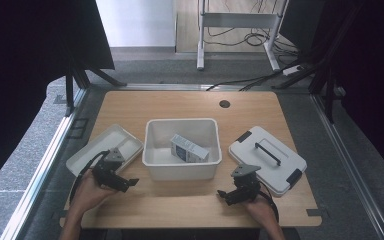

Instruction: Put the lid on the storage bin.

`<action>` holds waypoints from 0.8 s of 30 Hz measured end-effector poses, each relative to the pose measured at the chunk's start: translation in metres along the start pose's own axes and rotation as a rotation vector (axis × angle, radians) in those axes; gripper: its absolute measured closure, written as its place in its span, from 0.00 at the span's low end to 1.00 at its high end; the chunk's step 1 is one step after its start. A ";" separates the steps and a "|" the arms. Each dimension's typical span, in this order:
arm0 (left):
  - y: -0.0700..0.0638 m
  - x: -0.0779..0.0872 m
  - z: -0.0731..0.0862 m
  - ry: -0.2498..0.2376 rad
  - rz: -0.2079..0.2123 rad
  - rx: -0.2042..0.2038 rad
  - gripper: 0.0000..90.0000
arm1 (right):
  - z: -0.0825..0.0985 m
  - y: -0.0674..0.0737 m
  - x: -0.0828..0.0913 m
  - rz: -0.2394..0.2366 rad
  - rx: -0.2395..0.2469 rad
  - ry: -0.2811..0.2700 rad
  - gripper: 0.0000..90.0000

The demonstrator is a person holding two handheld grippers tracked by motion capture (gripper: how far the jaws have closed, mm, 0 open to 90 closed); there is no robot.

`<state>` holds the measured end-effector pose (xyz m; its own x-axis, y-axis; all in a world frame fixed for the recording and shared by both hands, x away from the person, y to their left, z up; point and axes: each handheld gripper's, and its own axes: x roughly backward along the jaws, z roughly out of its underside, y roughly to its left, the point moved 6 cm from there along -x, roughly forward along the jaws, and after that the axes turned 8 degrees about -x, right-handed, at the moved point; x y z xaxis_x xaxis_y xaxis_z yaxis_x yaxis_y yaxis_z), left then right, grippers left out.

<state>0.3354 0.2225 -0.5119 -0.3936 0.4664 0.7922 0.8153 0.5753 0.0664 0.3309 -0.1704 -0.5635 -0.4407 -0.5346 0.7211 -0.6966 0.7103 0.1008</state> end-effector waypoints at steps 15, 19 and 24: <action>0.072 0.018 -0.003 0.089 -0.059 0.059 0.18 | 0.000 0.000 0.000 -0.001 0.000 -0.001 0.00; 0.087 0.017 0.001 0.126 -0.067 0.076 0.23 | 0.000 0.000 0.000 0.000 0.000 0.000 0.00; 0.108 0.008 0.014 0.224 -0.069 0.112 0.38 | 0.000 0.000 0.000 -0.002 0.000 0.000 0.00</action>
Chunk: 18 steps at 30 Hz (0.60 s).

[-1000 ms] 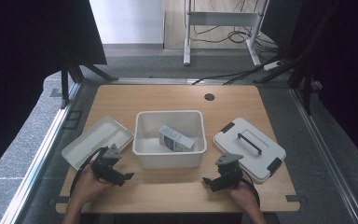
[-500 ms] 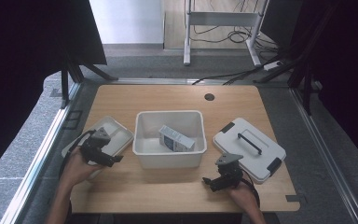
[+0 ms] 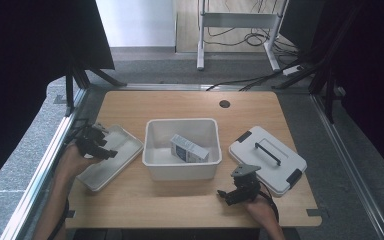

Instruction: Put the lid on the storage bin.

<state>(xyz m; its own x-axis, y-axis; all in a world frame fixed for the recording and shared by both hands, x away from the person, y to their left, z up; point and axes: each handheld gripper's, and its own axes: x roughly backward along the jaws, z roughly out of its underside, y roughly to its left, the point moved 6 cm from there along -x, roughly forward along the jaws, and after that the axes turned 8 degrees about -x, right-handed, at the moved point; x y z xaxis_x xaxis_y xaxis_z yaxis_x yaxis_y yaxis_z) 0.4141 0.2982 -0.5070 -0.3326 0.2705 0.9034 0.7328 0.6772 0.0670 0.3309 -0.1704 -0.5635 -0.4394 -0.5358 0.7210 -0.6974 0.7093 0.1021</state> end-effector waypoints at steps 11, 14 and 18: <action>0.012 -0.025 0.015 0.186 0.062 0.060 0.70 | 0.000 0.000 0.000 0.000 0.001 0.000 0.00; 0.012 -0.027 0.016 0.205 0.080 0.070 0.80 | 0.000 0.000 0.000 0.001 0.001 0.000 0.00; 0.010 -0.028 0.016 0.224 0.097 0.064 0.94 | 0.000 0.000 0.000 0.000 0.001 0.000 0.00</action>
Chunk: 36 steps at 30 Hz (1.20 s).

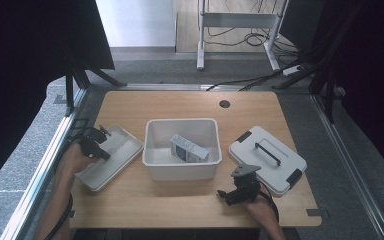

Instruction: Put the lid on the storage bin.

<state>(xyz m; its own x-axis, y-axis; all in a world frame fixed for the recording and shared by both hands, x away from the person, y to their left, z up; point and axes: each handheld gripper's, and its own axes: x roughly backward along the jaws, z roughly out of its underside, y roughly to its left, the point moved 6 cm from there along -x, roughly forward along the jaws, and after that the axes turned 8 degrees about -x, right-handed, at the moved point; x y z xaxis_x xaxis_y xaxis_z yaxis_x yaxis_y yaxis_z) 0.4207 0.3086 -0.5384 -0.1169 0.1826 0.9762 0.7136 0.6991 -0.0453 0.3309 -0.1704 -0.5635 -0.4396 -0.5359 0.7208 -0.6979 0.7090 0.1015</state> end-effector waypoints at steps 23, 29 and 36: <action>-0.013 0.056 -0.008 -0.002 -0.049 -0.232 0.99 | 0.000 0.000 0.000 0.002 0.000 0.002 0.00; -0.016 0.077 -0.007 -0.013 -0.053 -0.301 0.99 | 0.000 0.000 0.000 0.002 0.001 0.002 0.00; -0.020 0.104 -0.006 -0.025 -0.057 -0.379 0.99 | 0.000 0.000 0.000 0.002 0.001 0.002 0.00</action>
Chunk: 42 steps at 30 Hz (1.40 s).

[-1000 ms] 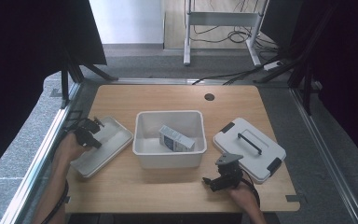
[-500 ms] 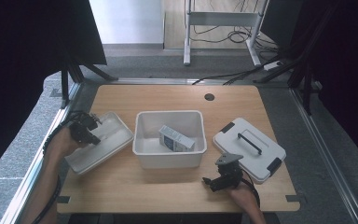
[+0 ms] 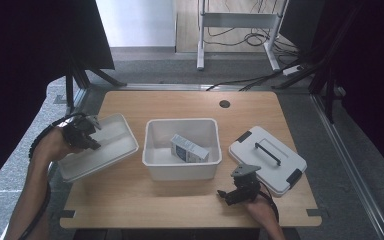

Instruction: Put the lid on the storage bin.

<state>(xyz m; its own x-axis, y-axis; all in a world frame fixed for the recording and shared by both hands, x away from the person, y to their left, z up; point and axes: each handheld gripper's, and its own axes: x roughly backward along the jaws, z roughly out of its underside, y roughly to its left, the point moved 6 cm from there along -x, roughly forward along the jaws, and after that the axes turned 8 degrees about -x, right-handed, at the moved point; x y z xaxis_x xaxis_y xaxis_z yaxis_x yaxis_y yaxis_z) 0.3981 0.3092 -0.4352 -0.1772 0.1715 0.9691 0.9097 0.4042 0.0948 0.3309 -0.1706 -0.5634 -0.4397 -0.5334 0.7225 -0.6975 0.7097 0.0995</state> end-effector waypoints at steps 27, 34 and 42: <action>-0.025 0.046 -0.089 -0.106 0.037 -0.255 0.99 | 0.000 0.000 0.000 0.000 -0.003 -0.002 0.00; -0.033 0.039 -0.126 -0.125 0.050 -0.316 0.99 | 0.000 0.000 0.000 0.002 -0.003 -0.003 0.00; -0.043 0.028 -0.171 -0.130 0.063 -0.389 0.99 | 0.000 0.000 0.000 0.001 -0.003 -0.003 0.00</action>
<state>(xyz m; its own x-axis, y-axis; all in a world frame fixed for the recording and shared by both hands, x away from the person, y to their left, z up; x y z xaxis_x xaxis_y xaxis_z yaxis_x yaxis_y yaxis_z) 0.4184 0.1425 -0.3733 -0.1403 0.3068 0.9414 0.9899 0.0236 0.1399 0.3311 -0.1705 -0.5634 -0.4418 -0.5339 0.7209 -0.6955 0.7114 0.1006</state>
